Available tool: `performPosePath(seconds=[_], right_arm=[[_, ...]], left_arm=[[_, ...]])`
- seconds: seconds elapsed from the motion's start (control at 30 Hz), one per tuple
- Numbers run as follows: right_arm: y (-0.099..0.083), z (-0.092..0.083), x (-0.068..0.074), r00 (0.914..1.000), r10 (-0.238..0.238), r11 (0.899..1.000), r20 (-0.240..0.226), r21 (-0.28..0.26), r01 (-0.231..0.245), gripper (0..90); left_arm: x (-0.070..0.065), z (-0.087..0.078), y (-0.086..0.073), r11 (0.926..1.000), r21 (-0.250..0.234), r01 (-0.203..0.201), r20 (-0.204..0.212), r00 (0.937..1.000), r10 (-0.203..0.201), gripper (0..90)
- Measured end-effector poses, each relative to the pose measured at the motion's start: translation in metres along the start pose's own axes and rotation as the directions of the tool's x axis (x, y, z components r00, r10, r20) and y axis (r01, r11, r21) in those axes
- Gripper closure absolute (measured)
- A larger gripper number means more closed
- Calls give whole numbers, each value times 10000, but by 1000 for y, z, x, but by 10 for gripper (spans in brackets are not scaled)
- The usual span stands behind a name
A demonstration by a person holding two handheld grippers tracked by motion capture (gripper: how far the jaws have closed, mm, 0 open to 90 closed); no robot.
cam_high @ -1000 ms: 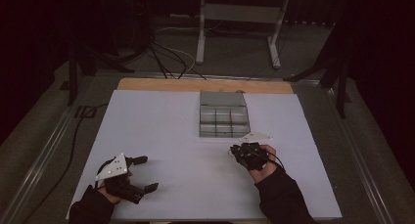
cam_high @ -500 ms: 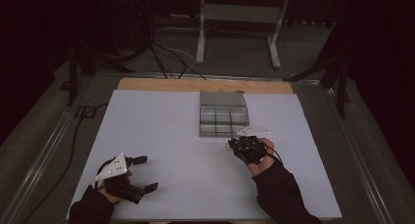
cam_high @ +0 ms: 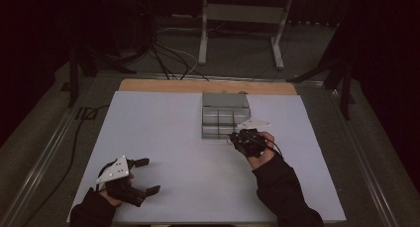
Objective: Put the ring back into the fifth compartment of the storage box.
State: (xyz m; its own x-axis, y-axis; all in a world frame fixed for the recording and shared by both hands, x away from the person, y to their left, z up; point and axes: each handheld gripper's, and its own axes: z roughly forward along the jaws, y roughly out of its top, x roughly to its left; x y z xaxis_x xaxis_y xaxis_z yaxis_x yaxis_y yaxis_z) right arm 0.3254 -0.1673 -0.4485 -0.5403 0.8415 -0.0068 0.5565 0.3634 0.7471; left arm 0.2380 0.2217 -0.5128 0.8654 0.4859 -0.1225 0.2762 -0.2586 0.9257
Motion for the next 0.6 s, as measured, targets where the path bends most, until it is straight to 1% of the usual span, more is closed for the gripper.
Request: performPosePath(seconds=[0.27,0.6], right_arm=[[5,7,-4,9999,-3,10000,118,34,2,829],[10,18,-11,9995,235,9997,233,97,-238,829]], left_arm=[[0,0,0,10000,-11,12,-2,10000,-12,7],[0,0,0,10000,-8,5,-2,10000,-5,7]])
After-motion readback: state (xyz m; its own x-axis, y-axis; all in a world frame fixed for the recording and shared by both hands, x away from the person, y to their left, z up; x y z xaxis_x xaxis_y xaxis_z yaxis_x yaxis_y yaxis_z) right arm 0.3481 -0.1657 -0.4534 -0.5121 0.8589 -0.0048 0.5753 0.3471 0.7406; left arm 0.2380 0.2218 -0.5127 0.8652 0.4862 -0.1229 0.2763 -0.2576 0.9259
